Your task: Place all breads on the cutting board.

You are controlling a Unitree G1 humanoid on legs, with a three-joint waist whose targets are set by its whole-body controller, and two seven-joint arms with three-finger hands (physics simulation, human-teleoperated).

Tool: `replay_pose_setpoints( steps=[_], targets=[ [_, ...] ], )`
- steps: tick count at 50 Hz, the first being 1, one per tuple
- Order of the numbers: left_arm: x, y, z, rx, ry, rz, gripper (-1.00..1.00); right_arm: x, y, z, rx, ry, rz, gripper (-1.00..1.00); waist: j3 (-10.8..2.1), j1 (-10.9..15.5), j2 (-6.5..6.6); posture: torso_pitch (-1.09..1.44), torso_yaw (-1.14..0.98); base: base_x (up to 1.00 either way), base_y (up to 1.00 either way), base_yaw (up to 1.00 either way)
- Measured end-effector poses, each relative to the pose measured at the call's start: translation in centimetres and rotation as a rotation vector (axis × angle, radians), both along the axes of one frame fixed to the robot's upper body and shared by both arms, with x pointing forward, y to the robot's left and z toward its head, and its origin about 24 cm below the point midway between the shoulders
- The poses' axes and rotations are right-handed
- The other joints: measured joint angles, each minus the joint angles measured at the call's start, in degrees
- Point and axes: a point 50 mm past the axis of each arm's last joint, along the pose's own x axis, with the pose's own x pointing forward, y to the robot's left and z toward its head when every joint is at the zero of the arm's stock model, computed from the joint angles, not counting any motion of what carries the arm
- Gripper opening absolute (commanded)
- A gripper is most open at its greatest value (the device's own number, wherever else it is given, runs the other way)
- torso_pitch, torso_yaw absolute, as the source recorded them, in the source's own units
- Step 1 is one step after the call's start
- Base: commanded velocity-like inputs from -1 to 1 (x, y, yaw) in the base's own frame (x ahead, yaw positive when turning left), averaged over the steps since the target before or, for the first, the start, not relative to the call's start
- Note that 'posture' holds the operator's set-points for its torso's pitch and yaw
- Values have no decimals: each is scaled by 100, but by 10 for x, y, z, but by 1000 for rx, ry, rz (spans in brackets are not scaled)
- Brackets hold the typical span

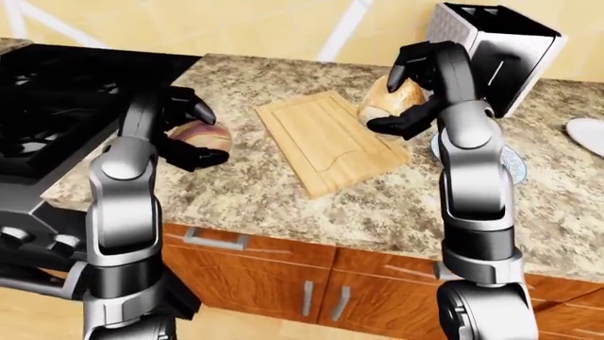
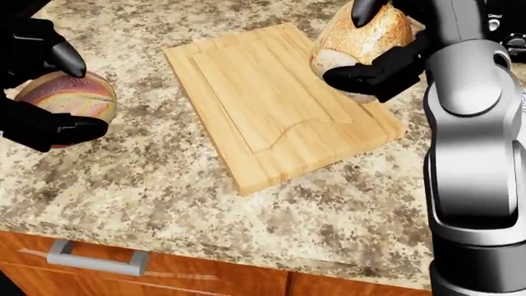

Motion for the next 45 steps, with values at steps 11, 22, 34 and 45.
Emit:
replay_pose_setpoints(
  steps=[11,22,34,45],
  targets=[
    [1,-7,5,8,-19,-35,-63,0,-7,-3,9,14,-28,-100,-123,-29,112,0,0,0,0,0],
    [2,-8,6,6,-10,-38,-64,-1,-9,1,11,0,-34,-100,-76,-82,265,0,0,16,0,0],
    [1,-8,8,10,-30,-32,-64,-1,-10,2,13,-15,-34,-100,-105,-44,64,0,0,23,0,0],
    [5,-6,-3,-4,15,-36,-64,-1,-11,-1,18,-13,-45,-100,-97,-166,41,0,0,0,0,0]
  ],
)
